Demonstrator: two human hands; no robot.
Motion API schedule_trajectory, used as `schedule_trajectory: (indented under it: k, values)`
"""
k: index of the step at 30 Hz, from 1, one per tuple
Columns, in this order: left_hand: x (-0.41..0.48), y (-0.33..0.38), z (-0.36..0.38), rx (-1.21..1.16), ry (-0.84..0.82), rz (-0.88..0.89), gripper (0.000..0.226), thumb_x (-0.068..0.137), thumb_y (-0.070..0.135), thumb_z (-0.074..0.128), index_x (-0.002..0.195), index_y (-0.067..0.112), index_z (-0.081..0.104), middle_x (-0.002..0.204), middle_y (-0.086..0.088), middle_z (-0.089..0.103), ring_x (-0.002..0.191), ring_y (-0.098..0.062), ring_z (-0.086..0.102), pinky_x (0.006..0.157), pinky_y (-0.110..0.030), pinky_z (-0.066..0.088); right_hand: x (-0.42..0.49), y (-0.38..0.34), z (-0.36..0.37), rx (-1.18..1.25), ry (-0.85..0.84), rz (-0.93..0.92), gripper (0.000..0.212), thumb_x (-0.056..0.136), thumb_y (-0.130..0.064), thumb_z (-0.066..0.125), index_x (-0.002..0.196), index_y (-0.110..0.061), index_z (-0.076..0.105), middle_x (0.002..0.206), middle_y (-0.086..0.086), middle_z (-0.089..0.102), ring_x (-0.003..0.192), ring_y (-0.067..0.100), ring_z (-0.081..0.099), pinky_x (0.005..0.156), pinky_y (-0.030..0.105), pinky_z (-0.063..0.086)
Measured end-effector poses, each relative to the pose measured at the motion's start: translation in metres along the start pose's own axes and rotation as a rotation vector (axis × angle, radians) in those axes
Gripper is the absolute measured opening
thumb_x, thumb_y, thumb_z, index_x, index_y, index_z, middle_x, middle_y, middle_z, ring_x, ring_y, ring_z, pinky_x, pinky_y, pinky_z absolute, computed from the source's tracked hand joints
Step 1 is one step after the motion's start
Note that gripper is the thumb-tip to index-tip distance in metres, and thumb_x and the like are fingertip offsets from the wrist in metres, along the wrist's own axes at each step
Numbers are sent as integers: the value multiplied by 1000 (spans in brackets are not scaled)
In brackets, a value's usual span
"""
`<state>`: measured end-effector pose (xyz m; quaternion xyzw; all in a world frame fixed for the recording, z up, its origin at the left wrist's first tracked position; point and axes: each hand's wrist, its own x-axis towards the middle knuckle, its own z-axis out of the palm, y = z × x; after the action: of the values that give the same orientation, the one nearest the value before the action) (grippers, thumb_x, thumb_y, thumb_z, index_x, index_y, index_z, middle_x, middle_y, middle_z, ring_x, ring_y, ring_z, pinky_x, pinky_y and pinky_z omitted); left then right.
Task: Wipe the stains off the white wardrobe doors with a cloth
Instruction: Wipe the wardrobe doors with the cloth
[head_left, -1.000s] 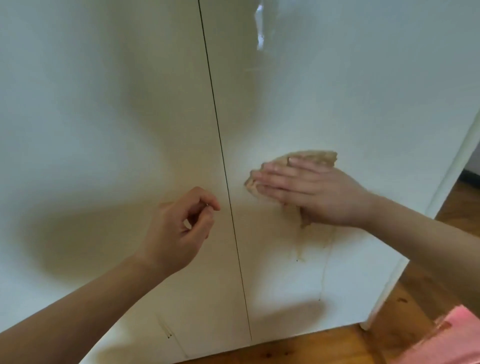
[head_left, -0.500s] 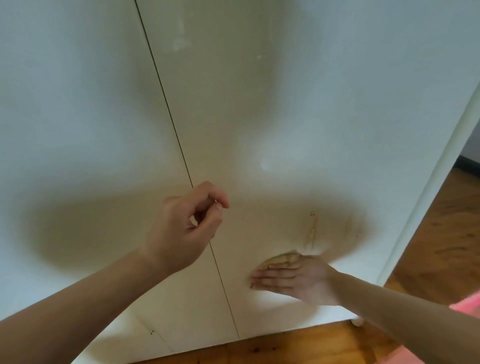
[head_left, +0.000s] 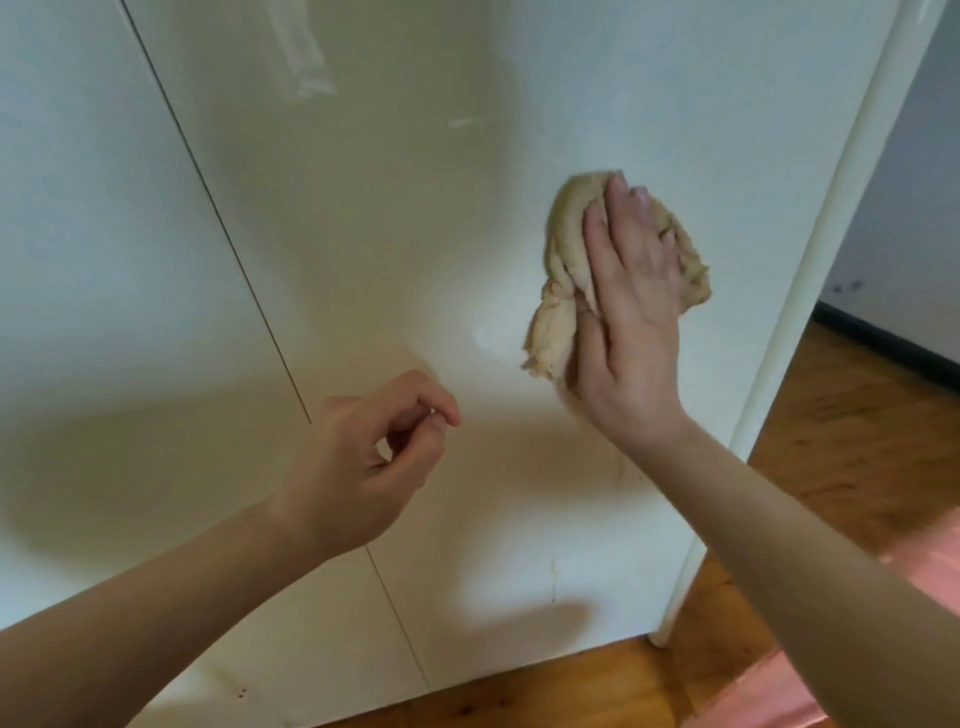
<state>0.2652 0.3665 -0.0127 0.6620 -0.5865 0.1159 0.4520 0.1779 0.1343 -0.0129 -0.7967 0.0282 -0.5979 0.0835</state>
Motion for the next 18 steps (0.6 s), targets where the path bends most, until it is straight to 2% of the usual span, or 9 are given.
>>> schedule_trajectory:
  k: [2, 3, 5, 7, 9, 11, 13, 15, 18]
  values:
    - [-2, -3, 5, 16, -4, 4, 15, 93, 15, 50, 88, 10, 64, 53, 3, 52, 45, -10, 51, 51, -19, 42, -42, -3, 29, -88, -26, -23, 61, 97, -8, 41, 158, -5, 30, 168, 15, 21, 159, 20, 3, 129, 44, 2]
    - [-4, -5, 7, 23, -8, 3, 15, 93, 16, 50, 88, 10, 64, 54, 3, 53, 45, -10, 51, 51, -19, 42, -72, -2, 40, -161, -101, -123, 64, 96, -9, 40, 159, -11, 29, 169, 11, 20, 160, 18, 2, 129, 41, 2]
    - [-8, -10, 12, 25, -14, -1, 15, 93, 17, 50, 87, 12, 63, 54, 3, 53, 45, -10, 51, 51, -17, 42, -146, 22, 48, -268, -356, -436, 65, 98, -6, 36, 162, -19, 30, 171, -1, 24, 159, 17, 16, 129, 37, 12]
    - [-12, -15, 16, 15, -22, -3, 15, 93, 18, 50, 88, 13, 63, 54, 3, 52, 45, -10, 51, 51, -16, 41, -204, 57, 35, -324, -715, -661, 56, 108, -12, 30, 163, -23, 29, 169, -8, 29, 156, 10, 25, 124, 31, 28]
    - [-15, -18, 22, 4, -42, -9, 15, 93, 18, 50, 87, 17, 63, 53, 5, 52, 45, -8, 51, 51, -16, 41, -215, 87, 13, -342, -927, -810, 58, 111, -21, 30, 166, -24, 11, 171, -14, 18, 158, 4, 13, 124, 24, 26]
    - [-17, -20, 29, -15, -55, -11, 14, 93, 18, 50, 89, 21, 63, 53, 6, 52, 45, -6, 51, 50, -16, 42, -180, 107, -10, -359, -895, -930, 68, 105, -21, 39, 166, -19, 8, 173, -8, 7, 159, 9, -3, 130, 26, 8]
    - [-15, -18, 43, -41, -81, -7, 14, 94, 19, 50, 91, 24, 62, 52, 7, 51, 44, -5, 51, 49, -18, 42, -117, 120, -41, -367, -750, -911, 68, 101, -19, 42, 164, -19, 16, 172, -4, 7, 160, 12, -3, 130, 31, 1]
    - [-9, -15, 58, -67, -93, 10, 13, 95, 18, 50, 93, 25, 61, 51, 7, 51, 44, -6, 51, 49, -18, 42, -57, 131, -73, -371, -602, -692, 62, 103, -18, 43, 161, -18, 24, 172, 1, 12, 160, 15, 5, 130, 35, 4]
    - [2, -8, 77, -117, -104, 18, 14, 95, 19, 50, 92, 26, 62, 51, 7, 50, 44, -10, 50, 49, -19, 41, -24, 134, -90, -265, -290, -284, 50, 107, -13, 38, 156, -4, 30, 166, 15, 23, 159, 26, 11, 129, 46, 10]
